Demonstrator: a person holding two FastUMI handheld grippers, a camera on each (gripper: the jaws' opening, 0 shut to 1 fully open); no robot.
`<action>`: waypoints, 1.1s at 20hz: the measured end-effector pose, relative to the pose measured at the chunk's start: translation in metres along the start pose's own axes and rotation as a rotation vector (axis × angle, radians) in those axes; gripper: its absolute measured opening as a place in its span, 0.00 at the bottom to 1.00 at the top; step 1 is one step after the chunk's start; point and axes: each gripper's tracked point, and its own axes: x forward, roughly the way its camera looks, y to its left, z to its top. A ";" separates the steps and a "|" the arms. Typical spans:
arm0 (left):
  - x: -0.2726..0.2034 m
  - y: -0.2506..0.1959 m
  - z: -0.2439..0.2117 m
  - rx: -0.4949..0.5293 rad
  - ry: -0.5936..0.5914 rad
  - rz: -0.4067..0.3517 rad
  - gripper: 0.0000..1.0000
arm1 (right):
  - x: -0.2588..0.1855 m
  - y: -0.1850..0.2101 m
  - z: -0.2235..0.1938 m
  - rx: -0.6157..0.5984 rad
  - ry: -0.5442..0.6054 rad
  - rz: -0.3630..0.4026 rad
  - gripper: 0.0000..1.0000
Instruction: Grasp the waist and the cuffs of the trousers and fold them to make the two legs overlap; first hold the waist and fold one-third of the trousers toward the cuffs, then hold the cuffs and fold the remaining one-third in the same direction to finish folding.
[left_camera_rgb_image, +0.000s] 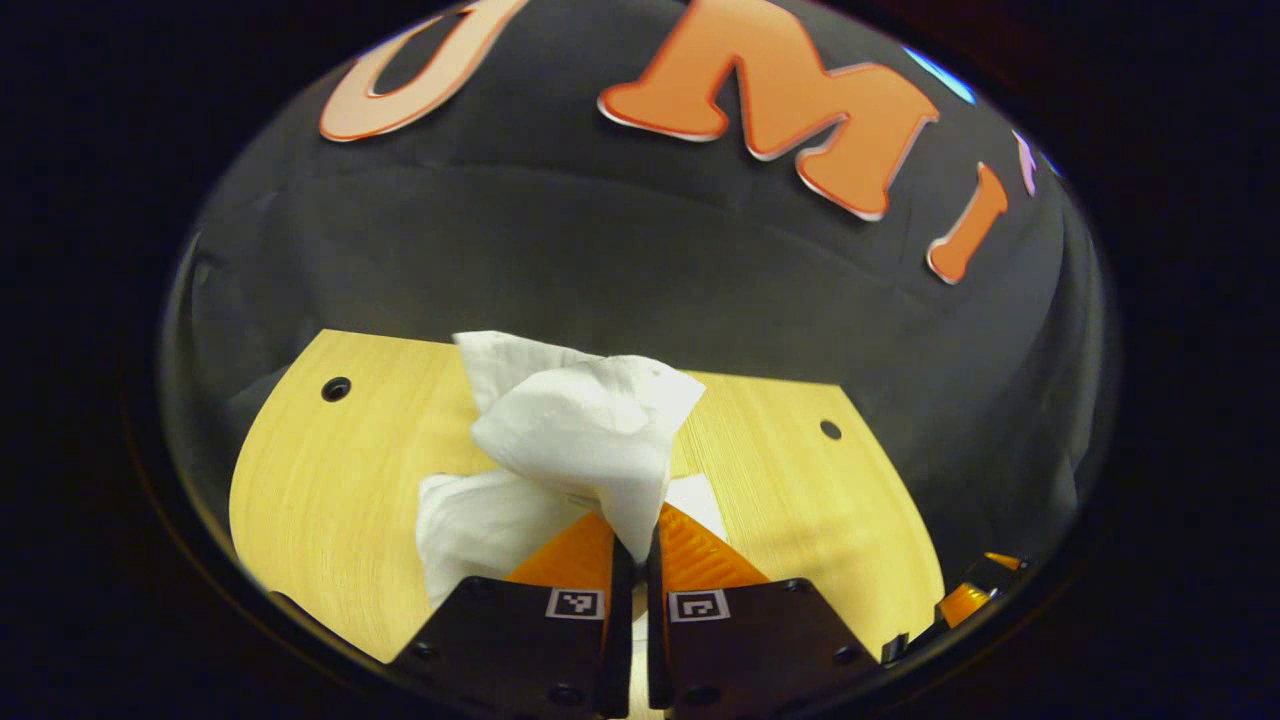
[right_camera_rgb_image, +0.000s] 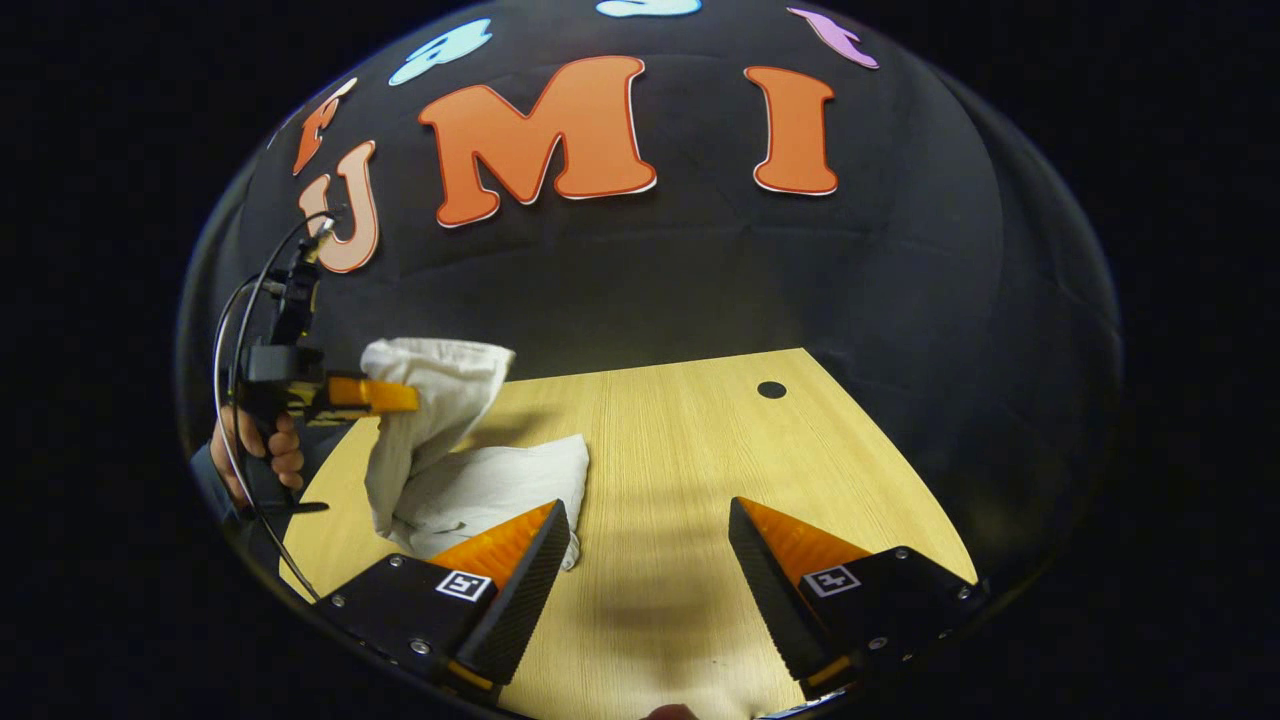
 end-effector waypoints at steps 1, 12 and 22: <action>0.011 -0.012 -0.010 0.037 0.023 -0.008 0.11 | 0.000 -0.003 -0.001 0.004 0.003 -0.002 0.98; 0.004 -0.105 -0.078 0.360 0.102 -0.148 0.70 | 0.008 -0.008 0.005 -0.010 -0.007 0.031 0.98; -0.108 -0.064 -0.021 0.379 -0.288 0.004 1.00 | -0.015 0.010 0.075 -0.118 -0.230 0.045 0.97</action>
